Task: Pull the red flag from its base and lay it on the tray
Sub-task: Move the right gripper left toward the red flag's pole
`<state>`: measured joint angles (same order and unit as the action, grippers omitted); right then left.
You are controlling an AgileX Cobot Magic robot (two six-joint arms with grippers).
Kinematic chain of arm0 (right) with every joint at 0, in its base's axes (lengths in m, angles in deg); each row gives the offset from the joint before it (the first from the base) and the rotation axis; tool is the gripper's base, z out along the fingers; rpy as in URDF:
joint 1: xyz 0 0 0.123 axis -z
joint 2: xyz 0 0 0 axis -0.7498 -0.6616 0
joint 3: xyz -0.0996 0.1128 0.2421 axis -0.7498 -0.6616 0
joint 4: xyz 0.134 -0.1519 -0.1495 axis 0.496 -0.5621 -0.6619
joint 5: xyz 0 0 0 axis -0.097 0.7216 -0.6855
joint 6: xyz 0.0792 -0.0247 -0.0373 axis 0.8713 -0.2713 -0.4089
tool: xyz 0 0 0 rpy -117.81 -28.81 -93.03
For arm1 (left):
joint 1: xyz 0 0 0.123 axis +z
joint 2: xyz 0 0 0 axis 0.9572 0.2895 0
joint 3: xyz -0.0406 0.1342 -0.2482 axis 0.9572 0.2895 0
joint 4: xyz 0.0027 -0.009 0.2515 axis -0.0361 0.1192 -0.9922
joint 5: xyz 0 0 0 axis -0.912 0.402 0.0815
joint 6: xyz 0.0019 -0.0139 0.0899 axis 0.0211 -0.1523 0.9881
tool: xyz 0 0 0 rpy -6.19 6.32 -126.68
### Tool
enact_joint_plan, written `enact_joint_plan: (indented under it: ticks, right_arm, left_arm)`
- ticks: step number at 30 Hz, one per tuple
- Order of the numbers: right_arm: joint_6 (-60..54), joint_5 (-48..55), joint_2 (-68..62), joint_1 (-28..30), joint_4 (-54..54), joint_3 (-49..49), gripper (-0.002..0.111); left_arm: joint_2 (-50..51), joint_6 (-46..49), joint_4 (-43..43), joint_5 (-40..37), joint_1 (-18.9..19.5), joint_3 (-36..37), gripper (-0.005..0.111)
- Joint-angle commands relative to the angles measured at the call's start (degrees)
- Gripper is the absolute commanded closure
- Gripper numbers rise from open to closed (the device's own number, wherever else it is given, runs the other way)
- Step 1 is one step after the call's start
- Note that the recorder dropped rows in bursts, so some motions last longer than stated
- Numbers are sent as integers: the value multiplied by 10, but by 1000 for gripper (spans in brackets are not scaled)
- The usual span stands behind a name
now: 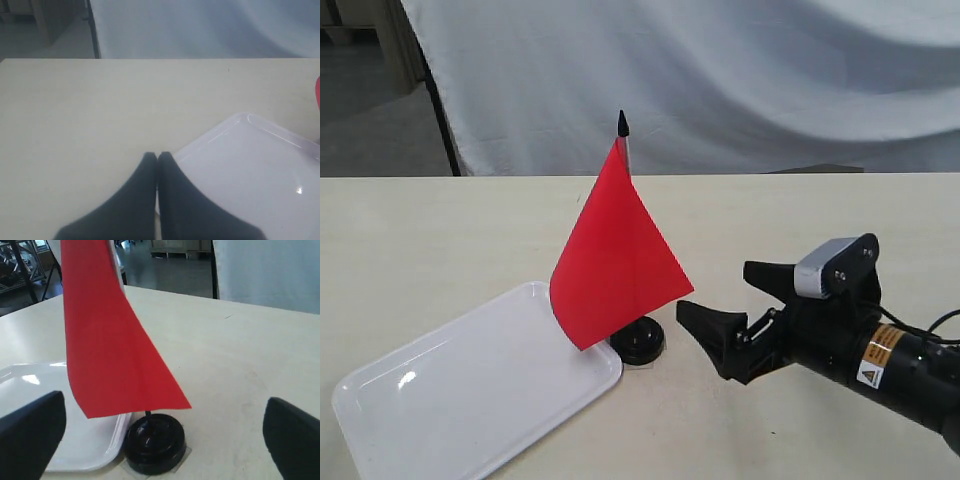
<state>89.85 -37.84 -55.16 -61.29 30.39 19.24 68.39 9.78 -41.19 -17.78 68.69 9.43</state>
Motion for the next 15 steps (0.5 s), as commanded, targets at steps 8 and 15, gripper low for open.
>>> enact_joint_plan:
  ticks: [8,15]
  right_arm:
    - [-11,-9,-53,-2,-64,105,4]
    - [-14,-9,-114,-3,-99,170,4]
  left_arm:
    - [-1,1,0,1,-3,1,107]
    - [-1,1,0,1,-3,1,107]
